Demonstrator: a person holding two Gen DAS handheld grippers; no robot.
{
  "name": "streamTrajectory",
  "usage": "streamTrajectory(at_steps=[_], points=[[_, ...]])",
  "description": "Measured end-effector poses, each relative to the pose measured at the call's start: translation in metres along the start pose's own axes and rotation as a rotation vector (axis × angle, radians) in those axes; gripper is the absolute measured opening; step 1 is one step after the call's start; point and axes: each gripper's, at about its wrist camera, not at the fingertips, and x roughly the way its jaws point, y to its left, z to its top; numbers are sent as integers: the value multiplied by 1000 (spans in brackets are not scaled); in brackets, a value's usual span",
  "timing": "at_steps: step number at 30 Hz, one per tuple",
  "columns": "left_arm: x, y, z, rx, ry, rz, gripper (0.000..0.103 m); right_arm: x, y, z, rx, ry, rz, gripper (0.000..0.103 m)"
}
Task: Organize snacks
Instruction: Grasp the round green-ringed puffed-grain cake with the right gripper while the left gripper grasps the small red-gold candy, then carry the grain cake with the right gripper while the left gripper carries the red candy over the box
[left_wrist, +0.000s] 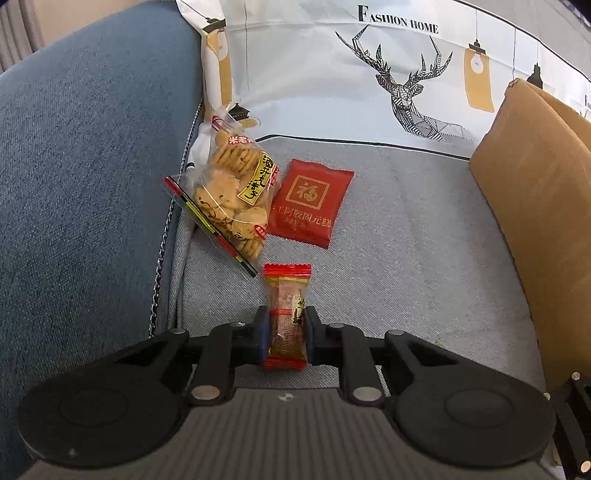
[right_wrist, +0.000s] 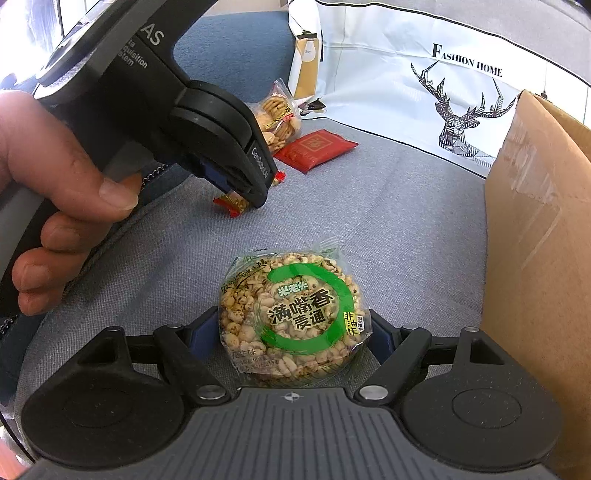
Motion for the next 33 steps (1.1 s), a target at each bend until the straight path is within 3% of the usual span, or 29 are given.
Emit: streamTrajectory(at_steps=[5,15,23,33], points=[[-5,1,3,-27,-6,-22,18,-4,0,-1,-8,-27,-17,81],[-45,3,16,-113,-91,-69,18,-34,-6,16,34,-139,-60,81],[-95,-4,28,-266,-235,-141,18,-89,-20,31,39,-271,-114,81],[-133,-57,41,-293,-414,-232,18,-160,-71,31,98,-425,-194,81]])
